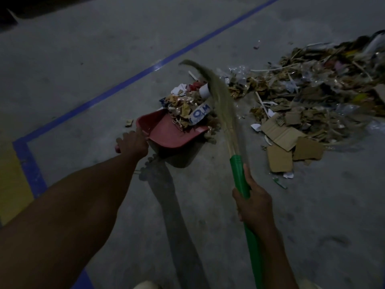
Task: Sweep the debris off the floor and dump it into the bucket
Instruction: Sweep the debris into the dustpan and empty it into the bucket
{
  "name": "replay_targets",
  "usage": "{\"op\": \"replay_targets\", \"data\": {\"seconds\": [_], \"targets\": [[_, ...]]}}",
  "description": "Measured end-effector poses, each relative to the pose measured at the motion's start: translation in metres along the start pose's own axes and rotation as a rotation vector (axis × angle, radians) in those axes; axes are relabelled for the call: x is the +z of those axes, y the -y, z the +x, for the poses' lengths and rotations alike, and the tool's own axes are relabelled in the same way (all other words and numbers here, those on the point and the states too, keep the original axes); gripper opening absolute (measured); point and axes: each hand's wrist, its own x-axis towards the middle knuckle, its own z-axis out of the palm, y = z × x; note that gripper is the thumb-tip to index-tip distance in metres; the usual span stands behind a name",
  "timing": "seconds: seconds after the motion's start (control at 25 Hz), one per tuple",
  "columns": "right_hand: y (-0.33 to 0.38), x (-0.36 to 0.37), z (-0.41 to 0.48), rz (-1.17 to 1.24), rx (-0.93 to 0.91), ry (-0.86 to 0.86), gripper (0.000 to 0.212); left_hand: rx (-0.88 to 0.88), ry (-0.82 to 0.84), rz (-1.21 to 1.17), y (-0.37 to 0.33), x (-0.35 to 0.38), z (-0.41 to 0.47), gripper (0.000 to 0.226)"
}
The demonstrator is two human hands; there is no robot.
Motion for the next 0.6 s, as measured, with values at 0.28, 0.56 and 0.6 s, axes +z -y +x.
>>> {"op": "replay_targets", "data": {"seconds": [0.28,0.56,0.6], "targets": [[0.011,-0.026,0.054,-0.019,-0.039,-0.071,0.081,0.092,-0.027,0.025,0.011,-0.004,0.031,0.057],[0.022,0.007,0.125,-0.348,-0.18,0.058,0.081,0.107,-0.085,-0.008,0.006,0.001,0.049,0.041],[0.022,0.012,0.131,-0.389,-0.157,0.093,0.082,0.116,-0.097,-0.002,0.006,0.002,0.052,0.041]]}}
